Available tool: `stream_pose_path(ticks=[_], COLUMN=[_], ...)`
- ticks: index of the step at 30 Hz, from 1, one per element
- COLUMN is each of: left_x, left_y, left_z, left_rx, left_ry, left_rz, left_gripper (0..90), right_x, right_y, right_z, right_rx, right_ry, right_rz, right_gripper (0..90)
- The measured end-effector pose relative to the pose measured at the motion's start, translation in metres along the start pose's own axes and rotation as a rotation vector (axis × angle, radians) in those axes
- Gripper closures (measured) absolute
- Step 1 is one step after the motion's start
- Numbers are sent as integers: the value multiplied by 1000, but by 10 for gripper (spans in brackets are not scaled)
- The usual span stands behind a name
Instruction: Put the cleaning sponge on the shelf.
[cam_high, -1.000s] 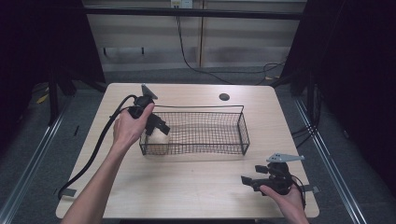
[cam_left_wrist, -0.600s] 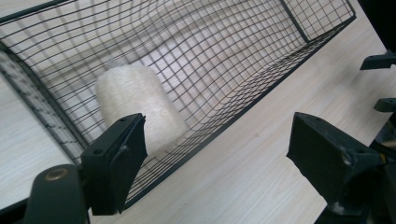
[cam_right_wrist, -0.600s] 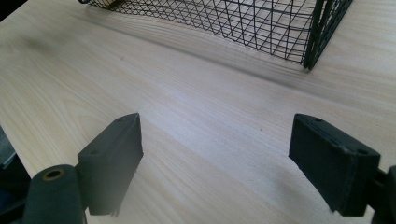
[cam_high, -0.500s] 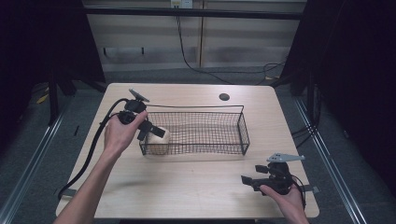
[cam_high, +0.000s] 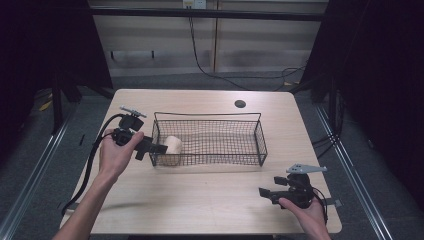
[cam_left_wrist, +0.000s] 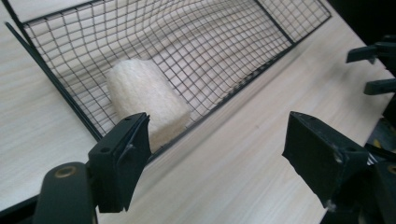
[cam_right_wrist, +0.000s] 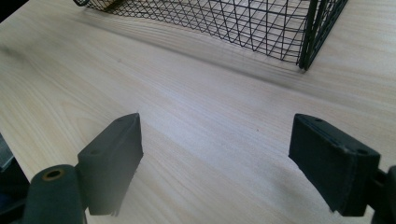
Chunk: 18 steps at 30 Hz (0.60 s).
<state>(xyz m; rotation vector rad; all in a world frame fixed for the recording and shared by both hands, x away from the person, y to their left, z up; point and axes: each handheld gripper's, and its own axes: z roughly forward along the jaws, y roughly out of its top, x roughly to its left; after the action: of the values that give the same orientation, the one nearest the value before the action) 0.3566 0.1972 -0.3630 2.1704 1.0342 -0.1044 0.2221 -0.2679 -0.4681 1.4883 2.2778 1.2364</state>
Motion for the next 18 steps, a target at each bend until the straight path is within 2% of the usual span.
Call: stream_pose_path(ticks=[3, 4, 7, 8, 9, 10, 12, 13, 14, 15, 17, 18], left_x=[-2, -2, -2, -2, -2, -3, -4, -4, -1, -1, 1, 2], left_y=[-7, -15, -22, -29, -29, -36, -44, -44, -57, -57, -68, -72], left_z=[-5, -8, -10, -14, -14, -17, -21, -21, -23, -23, -22, -19], left_rx=[-27, -32, -30, -49, -49, -62, -81, -81, -104, -104, -114, -109], left_ry=[11, -2, 8, 7, 7, -10, 3, 3, -4, -4, 0, -17], left_rz=[13, 14, 22, 23, 23, 33, 47, 47, 41, 41, 20, 10], left_gripper=[224, 224, 224, 224, 224, 224, 224, 224, 224, 224, 224, 223], right_x=[1, 1, 0, 1, 1, 1, 1, 1, 0, 0, 1, 0], right_y=[0, 0, 0, 0, 0, 0, 0, 0, 0, 0, 0, 0], right_z=[0, -1, 0, 0, 0, 0, 0, 0, 0, 0, 0, 0], right_rx=[1, -1, 0, 1, 1, 0, -1, -1, -3, -3, -6, -6], right_ry=[1, 1, -1, 1, 1, -2, -2, -2, -3, -3, -4, -4], right_rz=[1, 1, 1, 1, 1, -1, 1, 1, 3, 3, 3, 2], right_gripper=[172, 171, 172, 172, 172, 172, 172, 172, 172, 172, 172, 171])
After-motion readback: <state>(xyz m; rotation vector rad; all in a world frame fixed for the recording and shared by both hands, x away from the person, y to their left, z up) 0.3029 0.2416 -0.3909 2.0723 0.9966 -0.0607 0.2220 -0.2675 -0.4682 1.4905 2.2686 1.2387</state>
